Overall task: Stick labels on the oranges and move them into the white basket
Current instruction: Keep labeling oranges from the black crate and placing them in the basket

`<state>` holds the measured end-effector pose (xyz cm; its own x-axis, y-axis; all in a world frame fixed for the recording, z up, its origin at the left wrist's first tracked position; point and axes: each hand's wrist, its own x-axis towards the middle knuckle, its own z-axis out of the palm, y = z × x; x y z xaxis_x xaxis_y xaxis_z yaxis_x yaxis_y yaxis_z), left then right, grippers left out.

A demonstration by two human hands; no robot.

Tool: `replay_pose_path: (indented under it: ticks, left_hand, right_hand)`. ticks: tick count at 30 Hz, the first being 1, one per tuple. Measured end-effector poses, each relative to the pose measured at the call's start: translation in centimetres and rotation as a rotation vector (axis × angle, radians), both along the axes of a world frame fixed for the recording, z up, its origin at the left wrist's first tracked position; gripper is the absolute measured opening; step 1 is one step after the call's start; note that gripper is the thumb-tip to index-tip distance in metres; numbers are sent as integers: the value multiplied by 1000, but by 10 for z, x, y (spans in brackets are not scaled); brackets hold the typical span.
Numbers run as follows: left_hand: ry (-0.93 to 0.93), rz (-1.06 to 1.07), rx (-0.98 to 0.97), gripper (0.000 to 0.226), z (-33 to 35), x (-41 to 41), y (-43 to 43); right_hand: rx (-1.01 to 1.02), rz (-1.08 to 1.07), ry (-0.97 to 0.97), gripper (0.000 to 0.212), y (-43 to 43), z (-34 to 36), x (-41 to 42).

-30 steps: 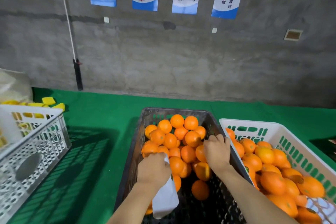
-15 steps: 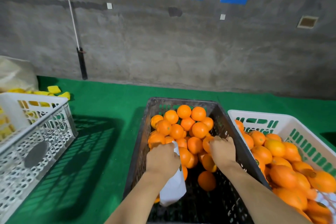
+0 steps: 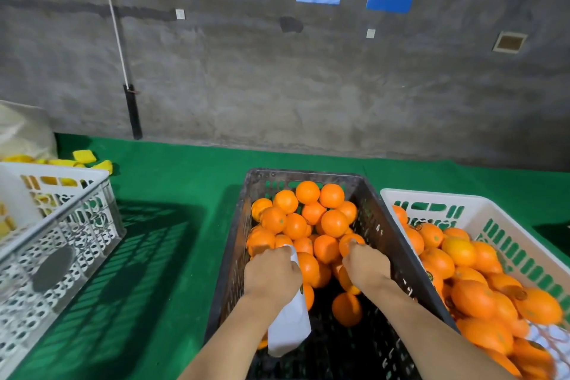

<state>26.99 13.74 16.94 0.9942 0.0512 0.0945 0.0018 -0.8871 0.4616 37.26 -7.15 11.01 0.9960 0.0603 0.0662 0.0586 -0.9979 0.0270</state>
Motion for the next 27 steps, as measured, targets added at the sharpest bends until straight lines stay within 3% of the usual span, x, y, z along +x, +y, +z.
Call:
replay_pose_path:
  ticks: [3, 9, 11, 13, 15, 20, 24, 27]
  left_hand:
    - [5, 13, -11, 17, 0, 0, 0]
    - [-2, 58, -39, 30, 4, -1, -1]
    - [5, 87, -113, 34, 6, 0, -2]
    - [0, 155, -304, 36, 9, 2, -3]
    - [-18, 241, -526, 36, 12, 6, 0]
    - [-80, 231, -700, 32, 12, 9, 5]
    - [-147, 213, -715, 28, 12, 5, 3]
    - [-190, 208, -697, 35, 13, -1, 3]
  right_hand:
    - [-231, 35, -98, 43, -1, 11, 2]
    - [-447, 28, 27, 63, 1, 14, 10]
    - [-398, 13, 28, 51, 3, 15, 11]
    - [-332, -1, 2, 33, 5, 17, 11]
    - [-240, -9, -44, 29, 8, 20, 11]
    - [22, -4, -276, 35, 17, 41, -1]
    - [239, -57, -583, 65, 4, 73, -13]
    - [321, -175, -646, 74, -18, 88, -23]
